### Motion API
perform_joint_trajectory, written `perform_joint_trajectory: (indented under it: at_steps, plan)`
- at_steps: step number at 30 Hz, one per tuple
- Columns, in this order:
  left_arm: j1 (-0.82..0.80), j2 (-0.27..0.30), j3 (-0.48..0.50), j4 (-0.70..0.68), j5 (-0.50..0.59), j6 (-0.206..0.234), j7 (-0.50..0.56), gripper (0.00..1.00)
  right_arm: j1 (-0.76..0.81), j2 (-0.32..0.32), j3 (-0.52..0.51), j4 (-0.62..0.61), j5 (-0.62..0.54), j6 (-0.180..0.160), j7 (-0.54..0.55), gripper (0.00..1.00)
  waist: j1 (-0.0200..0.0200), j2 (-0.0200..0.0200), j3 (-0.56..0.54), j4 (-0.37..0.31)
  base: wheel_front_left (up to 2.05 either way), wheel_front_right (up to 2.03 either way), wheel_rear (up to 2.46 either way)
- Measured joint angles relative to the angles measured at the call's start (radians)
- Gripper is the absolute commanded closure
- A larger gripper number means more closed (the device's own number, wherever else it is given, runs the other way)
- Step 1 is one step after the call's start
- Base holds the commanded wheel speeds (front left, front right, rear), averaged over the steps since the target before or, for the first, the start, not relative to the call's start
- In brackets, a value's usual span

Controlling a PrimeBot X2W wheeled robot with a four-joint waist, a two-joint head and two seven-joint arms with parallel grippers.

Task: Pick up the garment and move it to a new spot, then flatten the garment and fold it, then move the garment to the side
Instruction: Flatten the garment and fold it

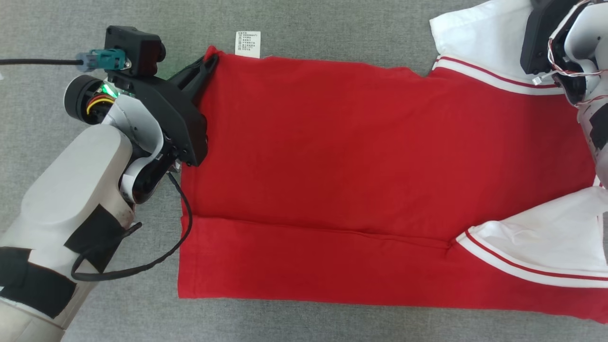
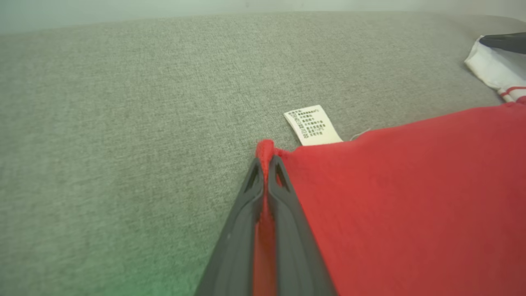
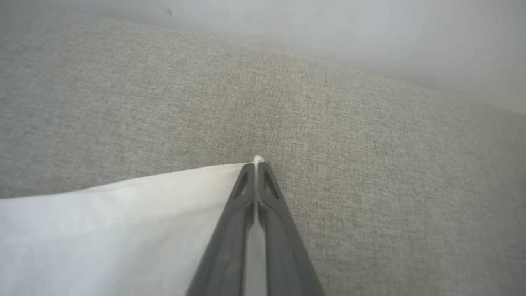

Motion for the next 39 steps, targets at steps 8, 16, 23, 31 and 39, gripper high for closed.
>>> perform_joint_trajectory:
  at_steps: [8, 16, 23, 31, 39]
  plan:
    - [0.035, 0.016, 0.009, 0.007, -0.008, 0.007, -0.029, 1.0, 0.011, -0.002, -0.001, -0.009, -0.008, 0.0, -0.149, 1.0, 0.0001, 0.0, -0.047, -0.031, 0.0, 0.0, 0.0]
    - [0.106, 0.037, 0.02, 0.027, -0.03, 0.022, -0.056, 1.0, 0.11, -0.005, 0.042, -0.09, 0.053, 0.0, -0.285, 1.0, 0.0, 0.0, -0.123, -0.073, 0.0, 0.0, 0.0]
    - [0.181, 0.055, 0.028, 0.029, -0.049, 0.037, -0.08, 1.0, 0.264, -0.013, 0.122, -0.228, 0.132, 0.0, -0.385, 1.0, 0.0, 0.0, -0.199, -0.116, 0.0, 0.0, 0.0]
    - [0.234, 0.076, 0.033, 0.019, -0.068, 0.055, -0.093, 1.0, 0.447, -0.072, 0.145, -0.406, 0.208, 0.0, -0.44, 1.0, -0.0001, 0.0, -0.257, -0.162, 0.0, 0.0, 0.0]
    - [0.292, 0.093, 0.04, -0.002, -0.075, 0.073, -0.127, 1.0, 0.723, -0.126, 0.038, -0.658, 0.245, 0.0, -0.457, 1.0, -0.0002, -0.0001, -0.309, -0.2, 0.0, 0.0, 0.0]
